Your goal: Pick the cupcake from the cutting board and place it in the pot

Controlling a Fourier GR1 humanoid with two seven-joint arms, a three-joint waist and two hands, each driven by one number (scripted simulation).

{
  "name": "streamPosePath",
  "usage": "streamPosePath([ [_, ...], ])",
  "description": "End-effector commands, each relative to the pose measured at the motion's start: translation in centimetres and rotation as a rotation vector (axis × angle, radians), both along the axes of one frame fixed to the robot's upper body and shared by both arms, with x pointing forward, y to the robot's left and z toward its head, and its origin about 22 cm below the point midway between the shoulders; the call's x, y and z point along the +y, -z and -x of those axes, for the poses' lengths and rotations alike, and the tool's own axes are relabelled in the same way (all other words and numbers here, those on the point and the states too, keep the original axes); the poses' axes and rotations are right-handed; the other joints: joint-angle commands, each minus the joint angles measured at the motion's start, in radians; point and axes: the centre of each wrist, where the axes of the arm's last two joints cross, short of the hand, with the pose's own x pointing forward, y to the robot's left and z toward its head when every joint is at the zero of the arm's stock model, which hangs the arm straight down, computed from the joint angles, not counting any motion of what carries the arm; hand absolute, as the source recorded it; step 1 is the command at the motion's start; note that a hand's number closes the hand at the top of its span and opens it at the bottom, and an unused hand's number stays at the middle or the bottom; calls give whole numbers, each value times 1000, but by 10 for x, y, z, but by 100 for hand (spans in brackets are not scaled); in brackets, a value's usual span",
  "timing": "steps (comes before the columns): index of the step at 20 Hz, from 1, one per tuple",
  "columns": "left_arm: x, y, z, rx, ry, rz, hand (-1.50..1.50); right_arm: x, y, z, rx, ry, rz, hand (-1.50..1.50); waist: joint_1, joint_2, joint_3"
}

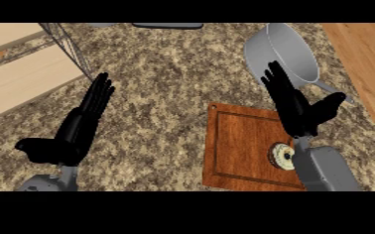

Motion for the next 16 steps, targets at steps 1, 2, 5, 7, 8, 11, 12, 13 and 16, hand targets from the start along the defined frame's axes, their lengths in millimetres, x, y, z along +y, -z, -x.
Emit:
streamPosePath([
  [1,18,-1,1,13,-75,-27,0,-18,10,11,63,142,87,150,-3,11,47],
  [2,26,12,9,60,-127,-106,0,-29,21,24,123,251,121,150,-14,8,47],
  [5,88,13,19,135,-334,-268,0,-105,56,78,333,565,260,150,-58,2,46],
  [7,84,20,20,156,-315,-264,0,-164,42,92,301,516,796,150,-51,36,8],
  [8,95,24,25,196,-358,-295,0,-180,36,101,240,689,848,-150,-83,16,26],
  [11,110,28,38,254,-410,-336,0,-165,38,119,61,792,966,-150,-71,-7,39],
  [12,112,32,40,264,-401,-333,0,-145,48,132,25,816,953,-150,-80,-5,40],
  [13,110,30,39,261,-426,-333,0,-134,47,144,-4,845,936,-150,-89,-9,42],
  [16,115,19,34,242,-392,-336,0,-99,37,183,-8,854,906,-150,-55,2,43],
])
